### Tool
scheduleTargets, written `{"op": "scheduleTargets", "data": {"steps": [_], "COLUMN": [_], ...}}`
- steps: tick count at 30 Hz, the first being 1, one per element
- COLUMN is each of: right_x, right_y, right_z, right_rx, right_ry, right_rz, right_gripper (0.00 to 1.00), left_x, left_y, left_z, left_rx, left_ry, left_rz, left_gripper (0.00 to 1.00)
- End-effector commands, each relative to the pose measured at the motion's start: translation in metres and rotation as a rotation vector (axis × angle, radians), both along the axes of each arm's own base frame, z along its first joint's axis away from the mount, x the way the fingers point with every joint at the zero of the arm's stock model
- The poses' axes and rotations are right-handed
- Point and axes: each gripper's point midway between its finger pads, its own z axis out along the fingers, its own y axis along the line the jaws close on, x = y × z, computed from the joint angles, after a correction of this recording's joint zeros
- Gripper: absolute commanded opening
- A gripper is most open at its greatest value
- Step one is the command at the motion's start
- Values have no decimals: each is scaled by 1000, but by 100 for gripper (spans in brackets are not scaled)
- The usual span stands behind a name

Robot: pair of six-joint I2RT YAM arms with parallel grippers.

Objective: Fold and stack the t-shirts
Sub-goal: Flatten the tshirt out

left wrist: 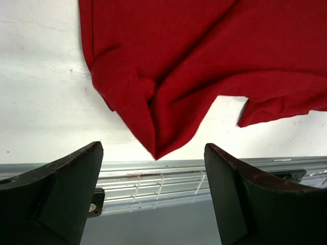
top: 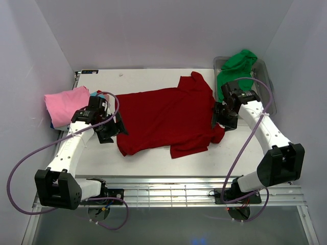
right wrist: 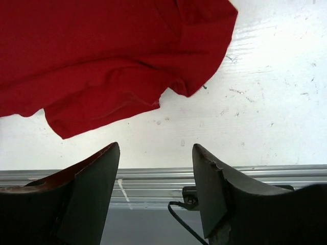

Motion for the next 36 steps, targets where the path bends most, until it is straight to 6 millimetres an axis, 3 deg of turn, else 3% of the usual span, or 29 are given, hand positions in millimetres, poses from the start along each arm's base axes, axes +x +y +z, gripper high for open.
{"op": "scheduleTargets", "data": {"steps": [1,2,4,5,6,8,9,14,22,29,36], "right_x": [17,16,16,6,1,-9,-21,-50,-69,-81,-70], "right_y": [8,14,37,49,58,85,89,135,171,177,180], "right_z": [35,36,41,31,26,14,-3,-33,-71,-103,-119], "right_rx": [34,54,144,175,208,283,288,321,273,214,150], "right_ry": [-158,-164,-192,-162,-152,-134,-83,5,115,193,140], "right_rz": [24,40,98,135,156,228,242,389,489,512,519], "right_gripper": [66,66,53,40,12,8,8,8,8,8,8], "left_x": [20,31,43,53,59,75,80,109,130,139,140], "left_y": [-4,-6,-9,-11,-11,-11,-11,-17,-27,-36,-42], "left_z": [25,24,21,13,8,2,-11,-22,-43,-66,-87], "left_rx": [-20,-28,-38,-39,-38,-30,-22,-26,-58,-84,-79], "left_ry": [-128,-148,-149,-142,-138,-161,-128,-128,-88,-32,13], "left_rz": [17,21,30,31,34,40,39,11,-12,-16,-25], "left_gripper": [91,88,80,61,47,19,0,0,0,0,0]}}
